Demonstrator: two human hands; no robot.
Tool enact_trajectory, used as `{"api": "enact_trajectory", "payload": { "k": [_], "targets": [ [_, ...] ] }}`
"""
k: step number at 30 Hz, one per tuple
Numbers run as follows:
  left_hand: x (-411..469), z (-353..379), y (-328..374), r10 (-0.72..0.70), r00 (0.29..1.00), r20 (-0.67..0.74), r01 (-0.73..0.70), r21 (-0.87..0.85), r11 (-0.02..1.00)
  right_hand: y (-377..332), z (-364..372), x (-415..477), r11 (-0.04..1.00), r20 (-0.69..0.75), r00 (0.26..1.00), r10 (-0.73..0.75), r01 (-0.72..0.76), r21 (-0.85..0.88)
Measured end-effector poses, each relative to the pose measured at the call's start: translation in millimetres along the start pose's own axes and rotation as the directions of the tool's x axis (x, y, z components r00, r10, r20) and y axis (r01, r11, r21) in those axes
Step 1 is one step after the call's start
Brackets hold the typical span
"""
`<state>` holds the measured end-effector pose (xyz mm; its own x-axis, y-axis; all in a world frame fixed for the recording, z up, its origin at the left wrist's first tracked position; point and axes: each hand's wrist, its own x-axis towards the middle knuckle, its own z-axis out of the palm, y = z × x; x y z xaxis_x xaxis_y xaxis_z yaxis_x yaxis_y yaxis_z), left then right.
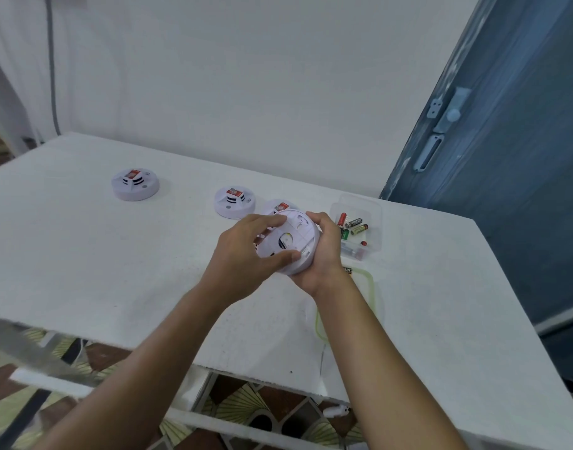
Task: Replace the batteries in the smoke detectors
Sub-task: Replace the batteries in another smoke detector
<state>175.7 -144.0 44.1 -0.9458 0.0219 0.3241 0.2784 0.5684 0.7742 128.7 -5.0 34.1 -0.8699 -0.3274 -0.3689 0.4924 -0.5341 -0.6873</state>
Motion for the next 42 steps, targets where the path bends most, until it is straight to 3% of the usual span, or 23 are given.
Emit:
{"api": "enact_trajectory", "payload": {
  "k": [3,7,10,13,16,18,20,22,25,28,32,42],
  "targets": [
    [-3,2,-2,0.053,0.999,0.000,-0.053,0.058,0.997,0,0,1,1.000,-0.018,1.000,0.001,-0.001,0.011],
    [-8,11,-5,0.322,0.947,-0.009,-0.309,0.259,0.915,1,0,1,0.999,-0.049,0.999,0.000,0.002,0.038],
    [-8,14,-8,0.399,0.916,-0.049,-0.365,0.316,0.876,4,0,2,0.999,-0.096,0.995,0.001,0.003,0.038],
    [-4,11,-7,0.349,0.919,-0.183,-0.289,0.288,0.913,6,-2,0,0.999,-0.115,0.993,-0.021,0.025,0.026],
    [-1,5,-5,0.100,0.931,-0.351,-0.083,0.065,0.994,5,-4,-3,0.999,-0.112,0.993,-0.037,0.040,0.029],
    [1,4,-3,-0.098,0.948,-0.303,0.057,-0.141,0.988,4,-4,-4,0.999,-0.111,0.993,-0.041,0.045,0.026],
    [2,5,0,-0.204,0.957,-0.207,0.139,-0.288,0.947,5,-2,-3,0.999,-0.105,0.994,-0.037,0.041,0.033],
    [1,7,5,-0.200,0.964,-0.176,0.142,-0.294,0.945,6,0,-2,0.999,-0.079,0.997,-0.025,0.028,0.044],
    [-2,14,6,-0.111,0.977,-0.185,0.086,-0.136,0.987,8,2,-2,0.998,-0.049,0.999,-0.005,0.008,0.066],
    [-5,20,4,-0.102,0.986,-0.133,0.091,-0.082,0.992,8,4,-2,0.997,-0.053,0.999,0.012,-0.008,0.080],
    [-6,23,-1,0.033,0.998,-0.055,-0.030,0.055,0.998,7,1,-1,0.997,-0.079,0.997,-0.005,0.011,0.075],
    [4,13,-3,-0.105,0.993,0.055,0.111,-0.107,0.988,4,-4,-1,1.000,-0.028,0.999,-0.017,0.018,0.024]
  ]
}}
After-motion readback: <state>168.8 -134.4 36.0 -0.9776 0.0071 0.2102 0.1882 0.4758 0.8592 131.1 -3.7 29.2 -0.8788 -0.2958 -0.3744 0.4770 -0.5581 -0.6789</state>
